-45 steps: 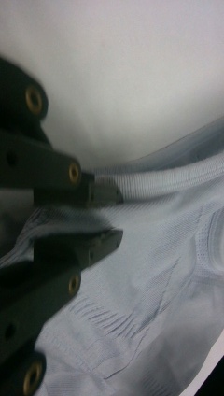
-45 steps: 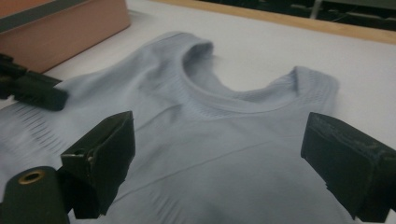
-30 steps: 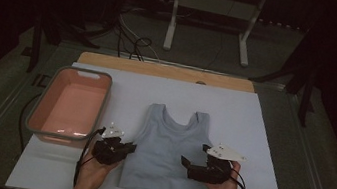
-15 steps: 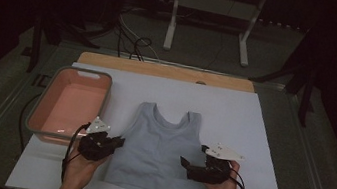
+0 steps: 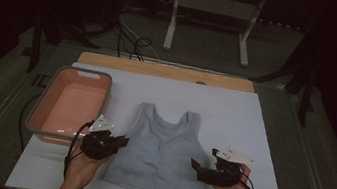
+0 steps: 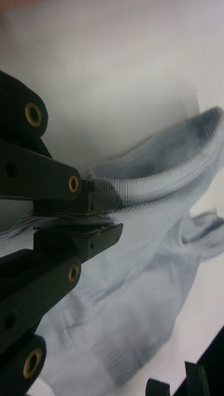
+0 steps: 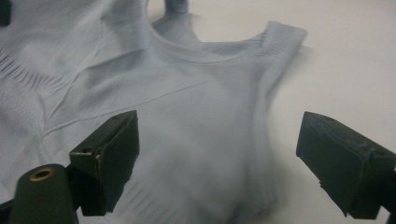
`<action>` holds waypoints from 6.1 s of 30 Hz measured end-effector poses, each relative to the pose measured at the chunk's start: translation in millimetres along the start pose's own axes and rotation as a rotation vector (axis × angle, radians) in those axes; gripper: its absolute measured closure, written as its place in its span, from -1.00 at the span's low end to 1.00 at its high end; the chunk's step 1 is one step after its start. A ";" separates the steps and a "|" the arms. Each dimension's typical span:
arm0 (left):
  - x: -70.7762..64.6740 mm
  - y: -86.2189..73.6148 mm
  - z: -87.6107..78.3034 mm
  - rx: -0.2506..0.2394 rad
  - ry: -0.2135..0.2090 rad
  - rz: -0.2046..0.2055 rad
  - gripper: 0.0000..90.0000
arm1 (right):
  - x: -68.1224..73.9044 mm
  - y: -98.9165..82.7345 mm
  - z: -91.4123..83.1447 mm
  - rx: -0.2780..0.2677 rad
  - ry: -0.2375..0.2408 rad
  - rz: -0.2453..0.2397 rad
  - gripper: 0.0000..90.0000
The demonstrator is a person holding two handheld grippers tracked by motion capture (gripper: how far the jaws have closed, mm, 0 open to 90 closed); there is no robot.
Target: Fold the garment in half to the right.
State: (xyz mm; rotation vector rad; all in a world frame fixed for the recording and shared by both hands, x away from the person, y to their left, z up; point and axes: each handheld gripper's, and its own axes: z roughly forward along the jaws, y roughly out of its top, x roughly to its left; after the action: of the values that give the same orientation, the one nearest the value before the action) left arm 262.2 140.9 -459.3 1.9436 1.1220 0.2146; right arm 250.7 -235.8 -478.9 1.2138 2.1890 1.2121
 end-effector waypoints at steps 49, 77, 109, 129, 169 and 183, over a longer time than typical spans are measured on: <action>-108.6 61.5 80.8 0.071 -0.214 0.246 0.88 | -29.5 -8.3 -23.9 -0.059 -0.112 0.099 -0.66; -84.1 58.5 70.5 -0.033 -0.133 0.193 -0.60 | -4.9 6.1 -9.8 -0.032 -0.047 0.014 -0.58; -49.3 30.0 66.2 -0.014 -0.044 0.124 -0.52 | 23.9 34.3 17.3 0.054 0.152 -0.052 0.96; -88.6 33.8 93.1 0.036 -0.166 0.220 -0.08 | -5.7 31.5 -24.6 0.019 0.076 0.000 0.95; -113.8 18.4 137.8 0.178 -0.066 0.279 0.04 | -6.6 -24.7 -18.7 0.253 -0.080 0.054 0.02; -117.1 14.9 140.4 0.191 -0.070 0.270 0.06 | -10.8 -35.0 -2.5 0.349 -0.027 0.078 0.40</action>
State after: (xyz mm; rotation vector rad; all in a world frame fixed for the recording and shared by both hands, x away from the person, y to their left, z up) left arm 276.4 -36.1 -505.3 2.2551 0.8587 0.1877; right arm 237.2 -255.1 -507.1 1.4501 2.4222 0.8546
